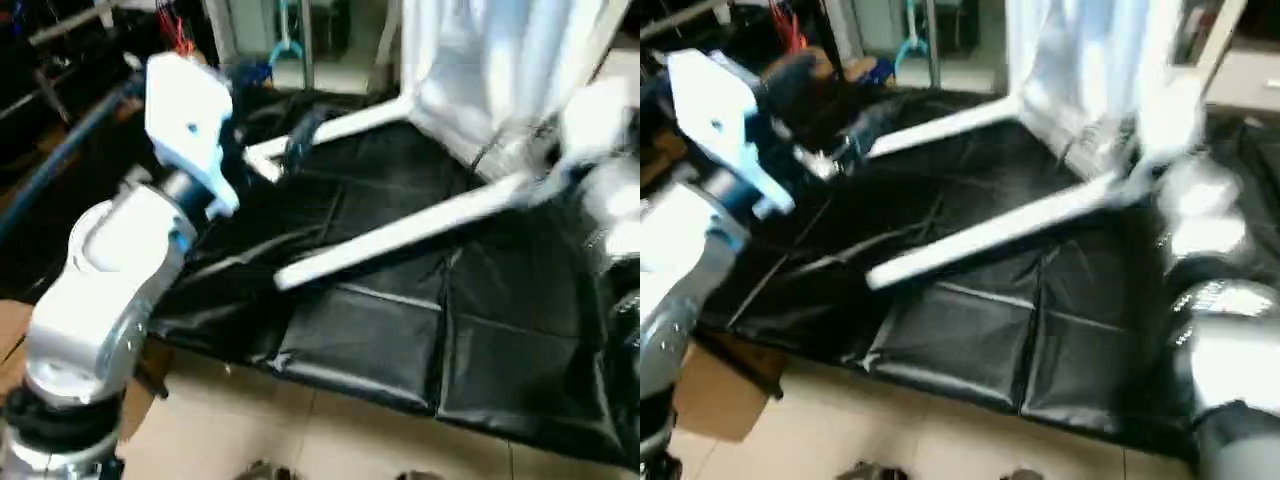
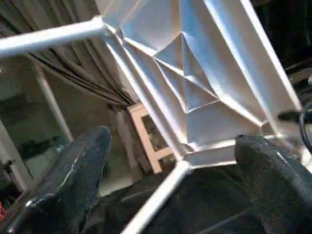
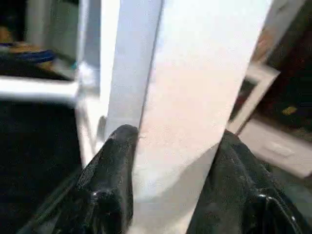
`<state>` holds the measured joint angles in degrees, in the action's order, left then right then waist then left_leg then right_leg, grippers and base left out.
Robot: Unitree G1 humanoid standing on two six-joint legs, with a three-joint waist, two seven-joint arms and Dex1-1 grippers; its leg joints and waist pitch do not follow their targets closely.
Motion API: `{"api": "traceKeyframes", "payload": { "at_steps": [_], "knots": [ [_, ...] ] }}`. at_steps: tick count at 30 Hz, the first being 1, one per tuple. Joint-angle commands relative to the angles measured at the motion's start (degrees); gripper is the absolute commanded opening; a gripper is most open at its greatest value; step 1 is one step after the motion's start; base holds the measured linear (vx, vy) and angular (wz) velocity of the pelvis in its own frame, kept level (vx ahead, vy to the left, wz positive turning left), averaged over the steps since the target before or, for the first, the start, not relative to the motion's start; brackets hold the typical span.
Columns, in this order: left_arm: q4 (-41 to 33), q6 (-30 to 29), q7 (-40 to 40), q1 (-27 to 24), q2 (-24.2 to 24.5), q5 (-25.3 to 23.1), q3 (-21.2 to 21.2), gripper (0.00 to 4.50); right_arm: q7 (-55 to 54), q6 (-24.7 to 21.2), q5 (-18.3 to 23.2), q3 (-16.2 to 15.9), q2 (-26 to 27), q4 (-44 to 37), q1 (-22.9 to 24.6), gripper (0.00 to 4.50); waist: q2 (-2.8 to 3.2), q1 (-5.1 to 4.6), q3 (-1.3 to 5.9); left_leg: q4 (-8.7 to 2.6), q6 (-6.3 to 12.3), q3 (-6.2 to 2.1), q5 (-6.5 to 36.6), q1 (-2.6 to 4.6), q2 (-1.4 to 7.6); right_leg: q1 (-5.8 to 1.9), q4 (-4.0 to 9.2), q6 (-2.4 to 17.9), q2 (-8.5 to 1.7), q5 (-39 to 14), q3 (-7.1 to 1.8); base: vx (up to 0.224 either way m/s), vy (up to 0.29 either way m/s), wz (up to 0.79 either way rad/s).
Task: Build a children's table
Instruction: Flip table
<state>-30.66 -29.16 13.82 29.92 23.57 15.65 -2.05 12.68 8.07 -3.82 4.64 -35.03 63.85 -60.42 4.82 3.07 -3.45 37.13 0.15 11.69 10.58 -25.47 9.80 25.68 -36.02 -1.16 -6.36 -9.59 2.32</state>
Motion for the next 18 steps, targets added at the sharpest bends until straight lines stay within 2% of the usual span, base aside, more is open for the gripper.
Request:
{"api": "traceKeyframes", "payload": {
  "at_steps": [1,2,4,5,7,9,12,15,16,18],
  "knots": [
    [-0.15,1.11,-1.20,1.08,0.33,-1.48,1.89,4.50,-0.35,4.62,-4.29,-2.72,-2.13,-2.12,-4.30,1.80,-2.33,0.08,5.43,-2.48,9.57,-0.79,-0.13,2.00,1.63,-3.87,2.65,17.36,-0.55,-2.12,-0.55,0.000,0.000,0.00],
    [0.15,1.40,-1.57,1.17,0.48,-2.12,2.23,4.50,-0.39,5.10,-4.94,-3.34,-2.55,-1.77,-5.09,1.80,-2.37,0.12,5.36,-2.53,9.07,-0.82,0.85,2.05,1.73,-3.78,2.72,17.08,-0.59,-3.36,-0.55,0.000,0.000,0.00],
    [0.97,1.93,-2.14,1.16,1.10,-3.76,2.94,4.50,-0.77,6.15,-7.23,-5.38,-3.66,-0.86,-7.16,1.74,-2.29,-0.04,4.98,-2.80,6.64,-0.85,5.15,2.22,1.83,-3.49,3.09,15.71,-0.43,-7.94,-0.50,0.000,0.000,0.00],
    [1.03,2.05,-2.23,1.23,1.27,-3.99,3.13,4.50,-0.98,6.25,-7.94,-5.91,-3.94,-0.76,-7.60,1.67,-2.33,-0.14,4.92,-2.88,6.08,-0.89,6.08,2.20,1.81,-3.52,3.13,15.37,-0.42,-8.67,-0.51,0.000,0.000,0.00],
    [1.00,2.00,-2.18,1.48,1.47,-4.01,3.47,4.50,-1.77,6.31,-9.45,-6.96,-4.51,-0.51,-8.61,1.64,-2.34,-0.31,4.75,-3.15,3.82,-0.95,9.26,2.39,1.84,-3.31,3.34,14.13,-0.44,-11.26,-0.55,0.000,0.000,0.00],
    [0.71,1.76,-2.21,1.82,1.44,-3.99,3.86,4.50,-2.80,6.49,-11.59,-8.43,-5.45,-0.03,-10.68,1.46,-2.61,-0.63,4.56,-3.32,2.91,-1.02,10.50,2.30,1.87,-3.25,3.38,13.73,-0.40,-11.70,-0.55,0.000,0.000,0.00],
    [0.56,1.71,-2.60,1.30,1.02,-4.17,3.61,4.50,-2.58,6.49,-11.37,-8.30,-5.42,0.28,-11.38,1.32,-2.53,-1.29,4.27,-3.63,1.28,-1.18,14.52,2.46,1.87,-3.22,3.63,13.00,-0.54,-13.41,-0.61,0.000,0.000,0.00],
    [0.67,2.08,-2.42,0.58,0.47,-4.88,3.00,4.50,-2.36,6.63,-10.55,-8.07,-4.27,0.62,-10.44,1.19,-2.72,-1.46,4.55,-3.61,0.94,-1.28,13.76,2.45,1.86,-3.45,3.41,13.07,-0.54,-10.78,-0.64,0.000,0.000,0.00],
    [0.63,2.14,-2.35,0.35,0.34,-5.08,2.77,4.50,-2.22,6.52,-9.89,-7.69,-3.52,0.43,-9.34,1.13,-2.95,-1.49,4.56,-3.53,1.49,-1.24,13.08,2.32,1.80,-3.58,3.32,13.33,-0.64,-9.89,-0.69,0.000,0.000,0.00],
    [0.54,2.07,-2.17,-0.09,0.14,-5.27,2.31,4.50,-2.24,6.31,-9.12,-7.21,-2.26,0.09,-6.98,1.06,-2.91,-1.57,4.57,-3.49,2.00,-1.21,12.94,2.23,1.78,-3.64,3.40,13.35,-0.76,-9.99,-0.67,0.000,0.000,0.00]
  ]
}}
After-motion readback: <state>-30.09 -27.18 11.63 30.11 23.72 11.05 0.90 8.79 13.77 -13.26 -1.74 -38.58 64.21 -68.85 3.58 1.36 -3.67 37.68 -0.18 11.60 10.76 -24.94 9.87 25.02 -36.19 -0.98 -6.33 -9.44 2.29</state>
